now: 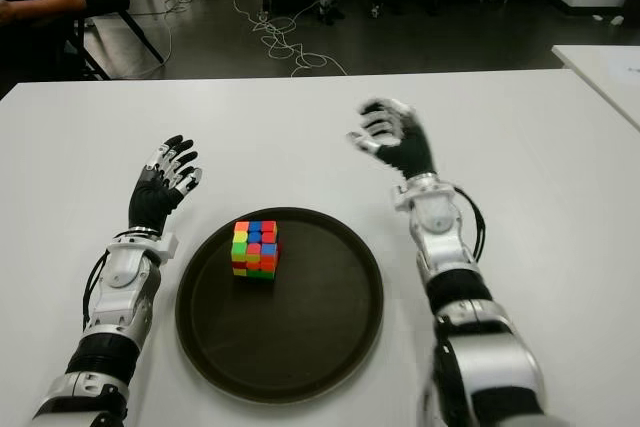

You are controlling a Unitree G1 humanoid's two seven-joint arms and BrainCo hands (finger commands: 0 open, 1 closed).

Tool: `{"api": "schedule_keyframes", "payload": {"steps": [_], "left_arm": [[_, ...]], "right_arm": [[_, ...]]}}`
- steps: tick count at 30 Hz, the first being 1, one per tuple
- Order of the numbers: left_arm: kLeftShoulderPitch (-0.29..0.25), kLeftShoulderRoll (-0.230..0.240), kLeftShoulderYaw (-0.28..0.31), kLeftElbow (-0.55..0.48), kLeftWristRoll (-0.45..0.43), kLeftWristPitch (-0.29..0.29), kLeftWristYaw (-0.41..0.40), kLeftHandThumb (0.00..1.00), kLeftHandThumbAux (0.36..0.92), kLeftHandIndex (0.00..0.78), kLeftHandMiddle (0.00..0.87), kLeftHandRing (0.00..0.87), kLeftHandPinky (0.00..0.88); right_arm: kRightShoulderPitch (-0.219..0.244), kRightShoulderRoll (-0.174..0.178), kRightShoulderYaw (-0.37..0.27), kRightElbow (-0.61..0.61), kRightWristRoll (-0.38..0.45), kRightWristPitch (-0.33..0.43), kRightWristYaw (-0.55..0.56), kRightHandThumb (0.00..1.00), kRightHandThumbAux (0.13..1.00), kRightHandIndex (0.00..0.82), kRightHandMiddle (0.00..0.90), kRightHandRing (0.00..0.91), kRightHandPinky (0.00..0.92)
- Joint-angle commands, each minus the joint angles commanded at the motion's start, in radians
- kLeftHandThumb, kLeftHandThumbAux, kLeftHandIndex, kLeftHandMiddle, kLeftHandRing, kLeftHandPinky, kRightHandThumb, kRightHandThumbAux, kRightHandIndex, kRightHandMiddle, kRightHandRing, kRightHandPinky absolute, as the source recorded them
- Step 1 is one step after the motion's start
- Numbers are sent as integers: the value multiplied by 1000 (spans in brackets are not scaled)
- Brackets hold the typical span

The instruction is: Pick up the Rubik's Cube and put it in the plate

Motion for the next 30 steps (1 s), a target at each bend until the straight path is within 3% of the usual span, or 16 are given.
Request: {"api": "schedule_keyframes", "payload": {"steps": [9, 20, 30], "left_arm": [[2, 0, 0, -3, -1, 3, 3, 0, 817, 126, 162, 127, 86], [8, 0, 0, -16, -2, 16, 9, 0, 815, 126, 163, 131, 98], [14, 2, -6, -31, 6, 25, 10, 0, 818, 121, 154, 119, 85]], "right_arm": [[-9, 9, -20, -12, -2, 53, -20, 132, 878, 633, 784, 793, 792], [-1, 17, -17, -23, -12, 52, -23, 110, 880, 628, 786, 796, 795], [-1, 15, -14, -16, -19, 44, -24, 154, 877, 618, 784, 796, 796]]}}
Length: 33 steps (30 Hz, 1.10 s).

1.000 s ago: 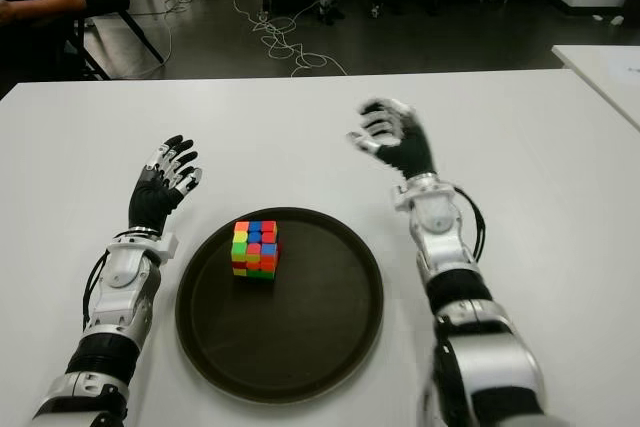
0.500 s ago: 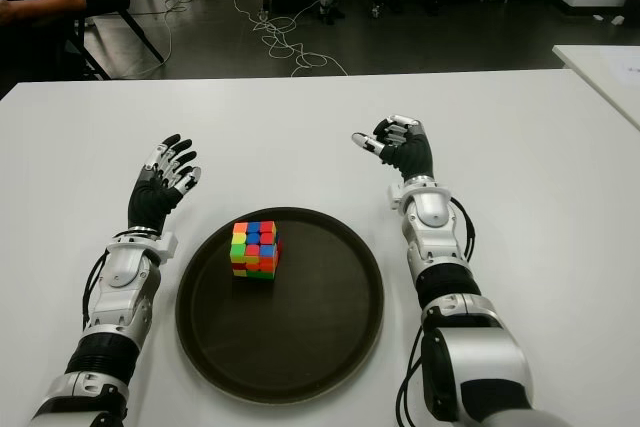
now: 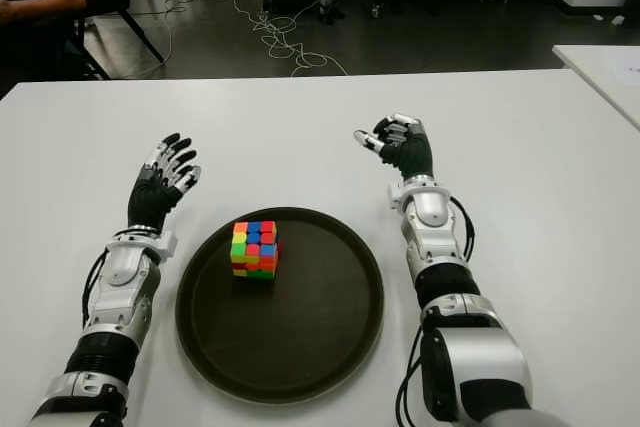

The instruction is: Pick up the Rubik's Cube and put it in the plate

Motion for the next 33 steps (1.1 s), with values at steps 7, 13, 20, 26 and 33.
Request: {"api": "schedule_keyframes", "payload": {"steps": [7, 13, 20, 26, 33], "left_arm": [[4, -7, 1, -5, -3, 2, 5, 0, 819, 117, 162, 129, 89], [6, -9, 0, -8, 0, -2, 10, 0, 807, 125, 159, 121, 79], [2, -7, 1, 1, 1, -12, 10, 0, 825, 144, 164, 128, 97], [2, -6, 1, 0, -1, -11, 6, 0, 837, 127, 161, 133, 106], [7, -6, -1, -3, 2, -14, 7, 0, 819, 129, 160, 126, 87]], "right_arm": [[21, 5, -3, -29, 6, -19, 3, 154, 879, 622, 784, 796, 795], [105, 23, 3, -195, 17, -18, 6, 129, 877, 633, 793, 801, 796], [333, 66, 26, -630, 30, 52, -9, 82, 887, 625, 784, 795, 790], [408, 70, 13, -698, -10, 78, -51, 21, 865, 451, 537, 540, 499], [408, 35, 29, -628, -81, 118, -81, 1, 805, 140, 213, 174, 95]]}}
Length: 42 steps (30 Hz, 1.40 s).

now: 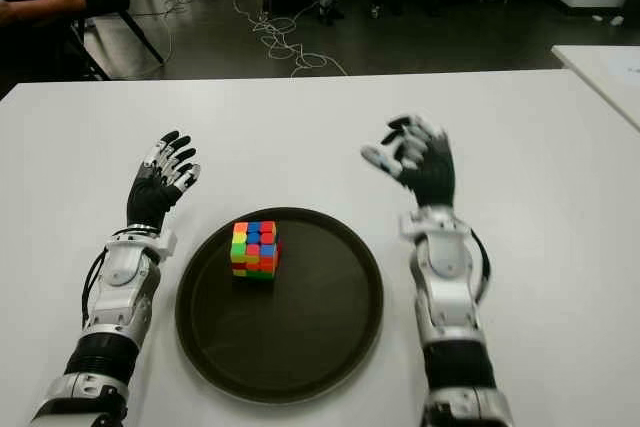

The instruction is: Pick up the Rubik's Cube and put it in the plate

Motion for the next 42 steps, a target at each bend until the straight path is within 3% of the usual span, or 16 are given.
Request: {"api": "schedule_keyframes", "payload": {"steps": [4, 10, 17, 29, 42], "left_arm": [[0, 1, -1, -1, 1, 4, 0, 0, 816, 133, 160, 120, 79], [4, 1, -1, -15, -1, 23, 5, 0, 832, 141, 164, 128, 94], [10, -1, -3, -25, 0, 22, 11, 0, 841, 142, 168, 135, 104], [12, 7, -7, -26, -2, 22, -3, 0, 810, 113, 154, 120, 80], [15, 11, -13, -36, 1, 25, -8, 0, 839, 121, 158, 124, 84]], "right_arm": [[-25, -11, 7, 62, -8, 2, 9, 0, 800, 84, 158, 116, 46], [-14, -6, 29, 45, -8, -9, 23, 2, 836, 64, 133, 90, 59], [-5, -6, 43, 51, -5, -18, 41, 0, 834, 58, 124, 91, 77], [-4, -12, 48, 56, -19, -29, 31, 0, 820, 74, 143, 111, 81], [-6, -9, 42, 53, -13, -25, 30, 0, 853, 68, 141, 106, 80]]}}
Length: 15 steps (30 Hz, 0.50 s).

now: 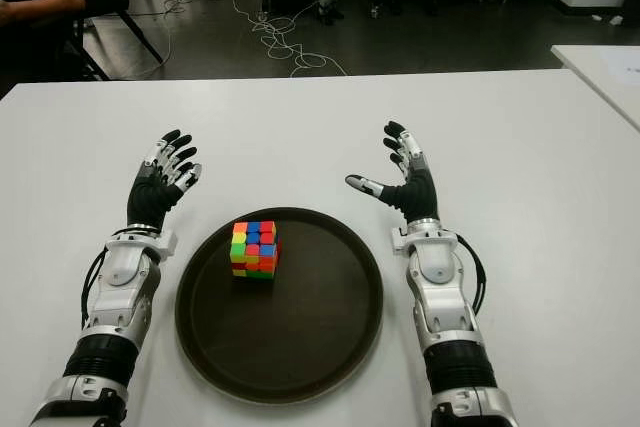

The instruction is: Pick up the Rubik's Cube and put it in the plate

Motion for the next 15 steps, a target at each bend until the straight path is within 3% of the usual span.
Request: {"api": "schedule_keyframes", "payload": {"steps": [6, 15], "left_arm": [[-4, -3, 4, 5, -9, -6, -5, 0, 863, 120, 165, 141, 121], [-3, -2, 5, 0, -12, 2, -9, 0, 848, 109, 155, 137, 117]], "right_arm": [[-4, 1, -3, -2, -2, 6, -8, 0, 839, 65, 137, 104, 71], [-7, 3, -4, -3, -1, 11, -19, 0, 841, 69, 149, 118, 87]]}}
